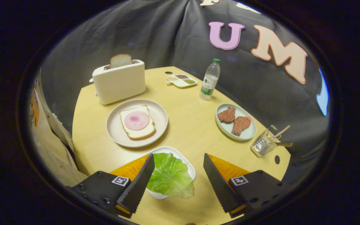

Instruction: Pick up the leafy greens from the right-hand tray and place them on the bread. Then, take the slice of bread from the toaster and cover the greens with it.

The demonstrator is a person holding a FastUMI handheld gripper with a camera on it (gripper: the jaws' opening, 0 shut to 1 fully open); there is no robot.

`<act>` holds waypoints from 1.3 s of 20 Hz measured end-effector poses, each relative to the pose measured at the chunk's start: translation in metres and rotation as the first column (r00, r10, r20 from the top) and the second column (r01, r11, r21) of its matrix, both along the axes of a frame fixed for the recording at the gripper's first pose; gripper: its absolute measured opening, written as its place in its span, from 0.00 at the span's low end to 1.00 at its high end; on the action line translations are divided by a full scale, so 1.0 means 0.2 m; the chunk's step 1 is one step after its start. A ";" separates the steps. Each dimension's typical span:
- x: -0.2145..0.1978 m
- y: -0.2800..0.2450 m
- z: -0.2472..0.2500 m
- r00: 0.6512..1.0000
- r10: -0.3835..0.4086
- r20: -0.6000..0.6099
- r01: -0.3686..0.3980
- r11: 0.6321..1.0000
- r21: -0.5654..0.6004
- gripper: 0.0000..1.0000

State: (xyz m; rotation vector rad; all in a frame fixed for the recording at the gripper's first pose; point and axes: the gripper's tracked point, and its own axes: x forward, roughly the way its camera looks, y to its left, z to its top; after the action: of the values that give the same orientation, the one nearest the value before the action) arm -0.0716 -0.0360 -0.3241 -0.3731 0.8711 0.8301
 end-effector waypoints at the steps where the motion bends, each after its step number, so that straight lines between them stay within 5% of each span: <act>1: -0.02 -0.01 -0.04 1.000 0.001 -0.023 -0.001 1.000 -0.004 1.00; 17: -0.24 -0.04 -0.42 0.968 0.024 -0.249 -0.042 0.997 -0.066 1.00; 26: -0.27 -0.06 -0.48 0.962 0.006 -0.273 -0.032 0.995 -0.090 1.00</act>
State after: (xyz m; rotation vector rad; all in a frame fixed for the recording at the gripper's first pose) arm -0.1248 -0.0484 -0.4202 -0.3545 1.1675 0.8732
